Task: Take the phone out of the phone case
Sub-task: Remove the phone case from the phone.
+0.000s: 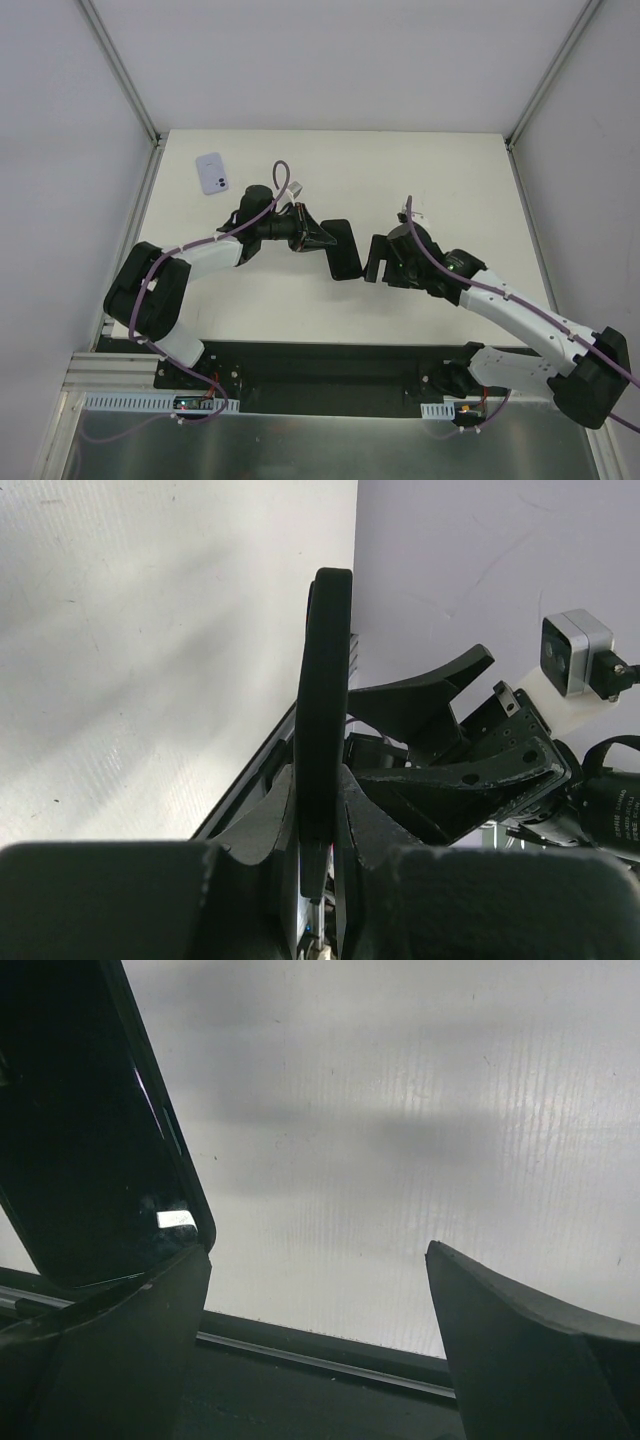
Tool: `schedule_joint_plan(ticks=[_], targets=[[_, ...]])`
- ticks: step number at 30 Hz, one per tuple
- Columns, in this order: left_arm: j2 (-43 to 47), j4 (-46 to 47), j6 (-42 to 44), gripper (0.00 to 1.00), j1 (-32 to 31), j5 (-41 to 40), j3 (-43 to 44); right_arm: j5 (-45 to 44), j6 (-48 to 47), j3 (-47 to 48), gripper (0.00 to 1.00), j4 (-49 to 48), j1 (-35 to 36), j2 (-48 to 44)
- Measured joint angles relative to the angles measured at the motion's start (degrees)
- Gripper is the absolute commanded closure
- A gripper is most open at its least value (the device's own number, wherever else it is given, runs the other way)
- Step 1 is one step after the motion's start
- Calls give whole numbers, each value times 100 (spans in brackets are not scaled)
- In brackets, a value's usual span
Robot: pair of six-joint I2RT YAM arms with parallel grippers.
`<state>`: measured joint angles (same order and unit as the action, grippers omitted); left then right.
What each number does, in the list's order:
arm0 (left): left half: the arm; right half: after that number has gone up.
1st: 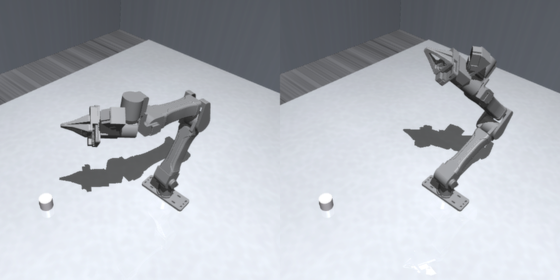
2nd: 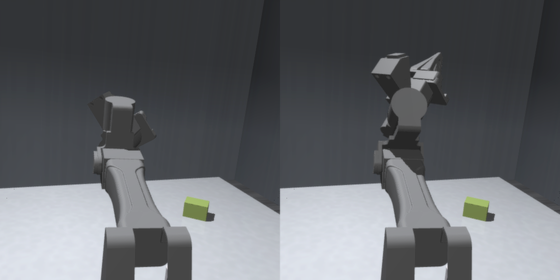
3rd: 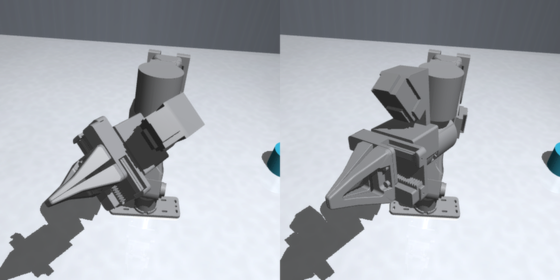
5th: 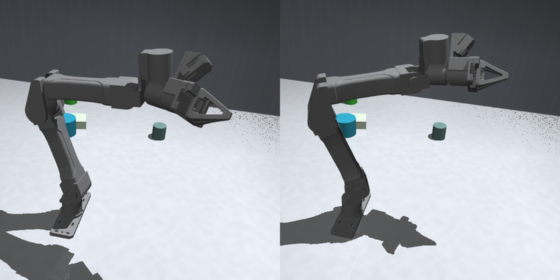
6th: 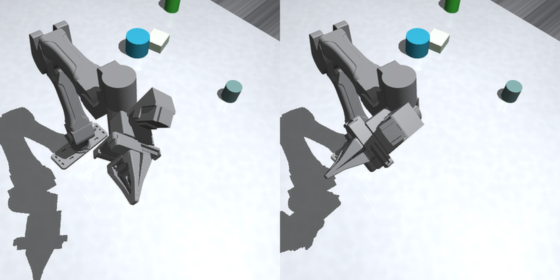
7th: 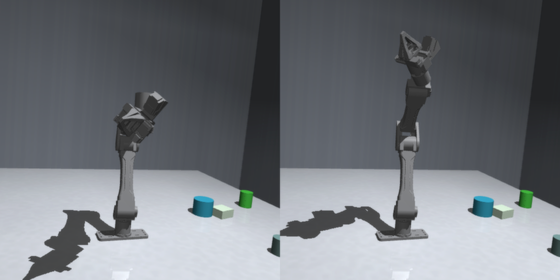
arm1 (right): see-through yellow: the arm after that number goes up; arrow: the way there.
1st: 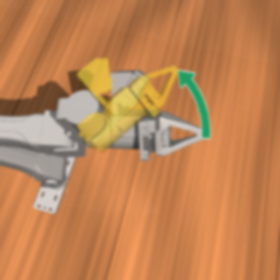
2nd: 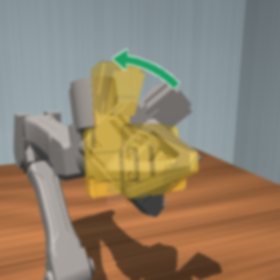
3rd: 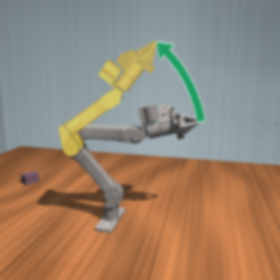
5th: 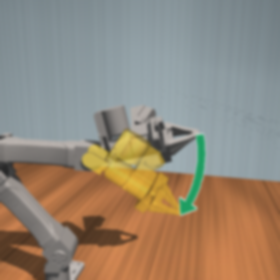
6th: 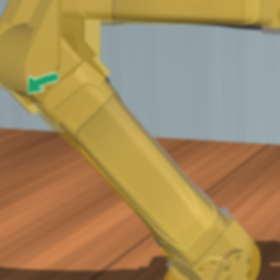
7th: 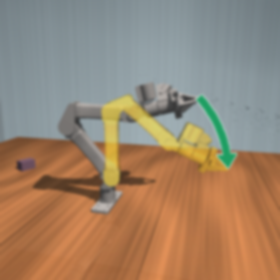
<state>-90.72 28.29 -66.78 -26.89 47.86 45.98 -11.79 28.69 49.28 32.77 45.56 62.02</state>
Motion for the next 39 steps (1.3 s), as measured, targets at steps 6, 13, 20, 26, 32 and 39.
schedule_joint_plan(ticks=[6, 13, 20, 26, 32, 39], targets=[[33, -17, 42, 100, 2, -39, 0, -4, 0, -2, 9, -96, 2, 221], [33, -7, 131, 100, 68, -90, -61, -39, 7, -4, 9, -295, 0, 566], [33, 332, -94, 100, 114, -175, -284, 37, 42, -439, 9, -920, -33, 533], [140, 975, -726, 100, 107, 81, -306, 153, 105, -754, 9, -1191, -57, 566], [310, 1303, -955, 100, 111, 216, -306, 267, 225, -796, 8, -1416, -109, 511], [376, 1429, -1176, 100, 61, 308, -306, 588, 240, -1005, 8, -1484, -474, -398]])
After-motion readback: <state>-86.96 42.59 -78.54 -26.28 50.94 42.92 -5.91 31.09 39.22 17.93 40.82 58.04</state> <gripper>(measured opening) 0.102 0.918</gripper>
